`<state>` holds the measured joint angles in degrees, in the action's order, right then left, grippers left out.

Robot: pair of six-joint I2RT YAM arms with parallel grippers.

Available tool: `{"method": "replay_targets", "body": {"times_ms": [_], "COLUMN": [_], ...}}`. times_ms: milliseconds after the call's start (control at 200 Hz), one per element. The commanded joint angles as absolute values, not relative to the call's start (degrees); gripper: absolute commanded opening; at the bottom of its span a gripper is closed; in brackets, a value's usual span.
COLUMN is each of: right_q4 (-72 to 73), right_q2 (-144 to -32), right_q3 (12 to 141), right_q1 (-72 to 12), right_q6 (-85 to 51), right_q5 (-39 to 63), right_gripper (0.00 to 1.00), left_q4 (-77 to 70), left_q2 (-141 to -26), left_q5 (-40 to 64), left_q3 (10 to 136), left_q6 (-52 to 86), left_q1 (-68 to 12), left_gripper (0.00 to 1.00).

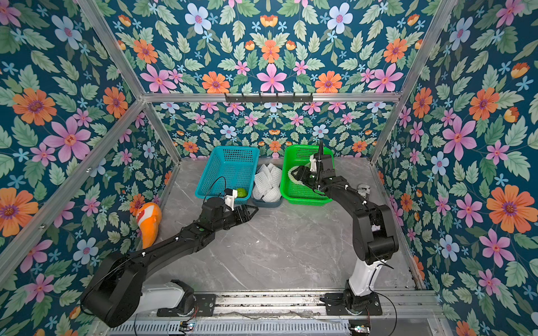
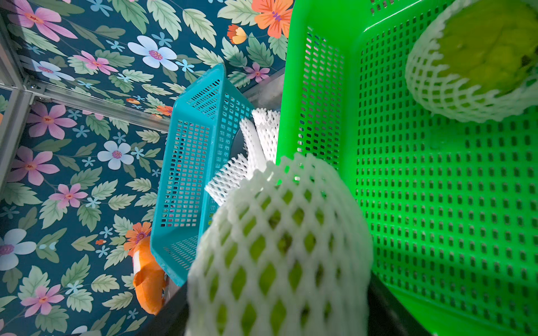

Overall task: Sleeve custard apples in foam nets
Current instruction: Place the custard apple in the basket.

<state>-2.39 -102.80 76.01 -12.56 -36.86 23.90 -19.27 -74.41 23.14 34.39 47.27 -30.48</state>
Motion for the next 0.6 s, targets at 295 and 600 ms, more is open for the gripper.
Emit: {"method": "replay_targets", "body": {"times_ms": [295, 600], "right_q4": [-4.1, -15.5], "right_q2": [-113.0, -120.4], "right_q3": [80.7, 89.4], "right_q1": [-10.8, -10.8], "right_q6": [-36.3, -33.1], "right_q5": [22.7, 21.1], "right_gripper": [0.72, 0.75], "left_q4": [-19.4, -21.3], "left_q2": [-77.0, -78.2], "left_q5": [23.9, 23.9], "left_q3": [35.8, 35.1], "left_q6": [46.0, 46.1], "left_q1": [-30.5, -30.5], "left_gripper": [0.73, 0.73]}}
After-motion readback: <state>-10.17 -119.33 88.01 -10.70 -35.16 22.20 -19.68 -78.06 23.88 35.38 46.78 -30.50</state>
